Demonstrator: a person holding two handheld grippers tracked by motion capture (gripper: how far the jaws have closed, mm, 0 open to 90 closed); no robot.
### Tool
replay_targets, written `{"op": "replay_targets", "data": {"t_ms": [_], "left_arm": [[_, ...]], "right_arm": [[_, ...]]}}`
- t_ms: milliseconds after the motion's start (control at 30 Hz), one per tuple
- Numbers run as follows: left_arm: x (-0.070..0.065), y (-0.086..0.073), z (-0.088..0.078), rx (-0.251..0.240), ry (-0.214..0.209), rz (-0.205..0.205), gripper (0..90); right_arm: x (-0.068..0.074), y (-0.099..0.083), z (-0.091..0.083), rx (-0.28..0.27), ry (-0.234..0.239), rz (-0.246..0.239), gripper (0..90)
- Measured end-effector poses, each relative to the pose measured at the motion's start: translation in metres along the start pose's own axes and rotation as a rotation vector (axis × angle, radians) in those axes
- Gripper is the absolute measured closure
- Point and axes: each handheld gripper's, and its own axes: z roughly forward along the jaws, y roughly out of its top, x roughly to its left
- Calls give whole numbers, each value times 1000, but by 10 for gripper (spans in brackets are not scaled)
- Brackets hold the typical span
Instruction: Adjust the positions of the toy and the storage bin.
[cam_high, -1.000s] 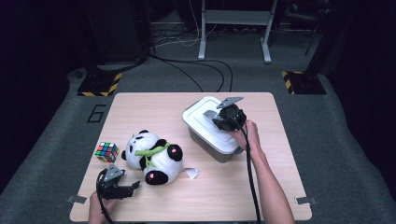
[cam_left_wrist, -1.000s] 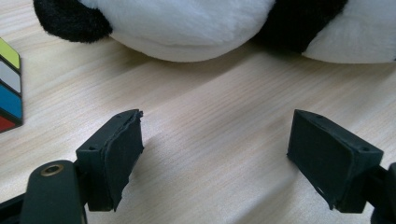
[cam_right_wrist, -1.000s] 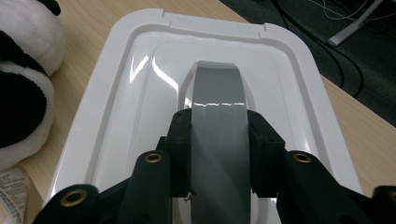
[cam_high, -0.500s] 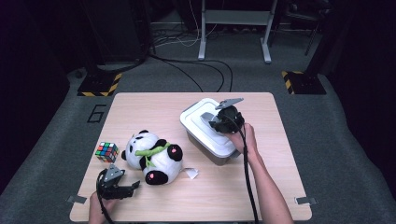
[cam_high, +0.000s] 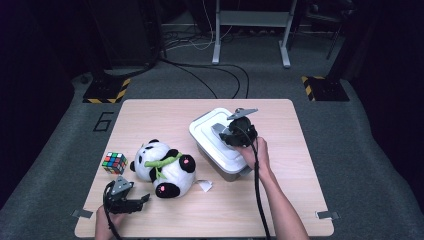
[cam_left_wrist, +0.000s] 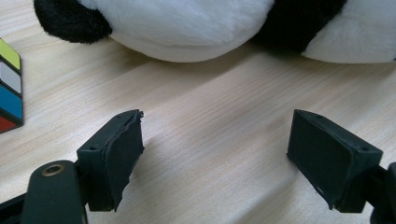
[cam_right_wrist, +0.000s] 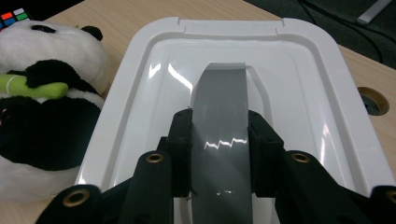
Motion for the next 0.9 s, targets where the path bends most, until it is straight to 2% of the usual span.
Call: {"op": "replay_targets", "data": {"t_ms": [33,233,267,467,533,600,633,800,900], "left_arm": [[0,0,0,1,-1,0,181],[0,0,1,-12,-5,2,181],[0,0,0,0,-11,3,181],[0,0,0,2,-7,0,179],[0,0,1,-11,-5,0,183],[0,0,1,-12,-6,2,188],[0,0,1,-12,-6,2,188],[-1,-1,1,-12,-6,0,187],[-1,-1,1,-13,-6,2,190]], "right_arm": [[2,0,0,3,-1,15,667],[8,0,1,-1,5,2,668],[9,0,1,-1,9,5,668],[14,2,2,6,10,-16,668],[15,2,2,6,-5,-7,667],[12,1,3,-2,9,26,668],[11,1,3,-7,11,26,668],[18,2,3,7,-9,63,668],[19,3,4,11,-26,47,668]]}}
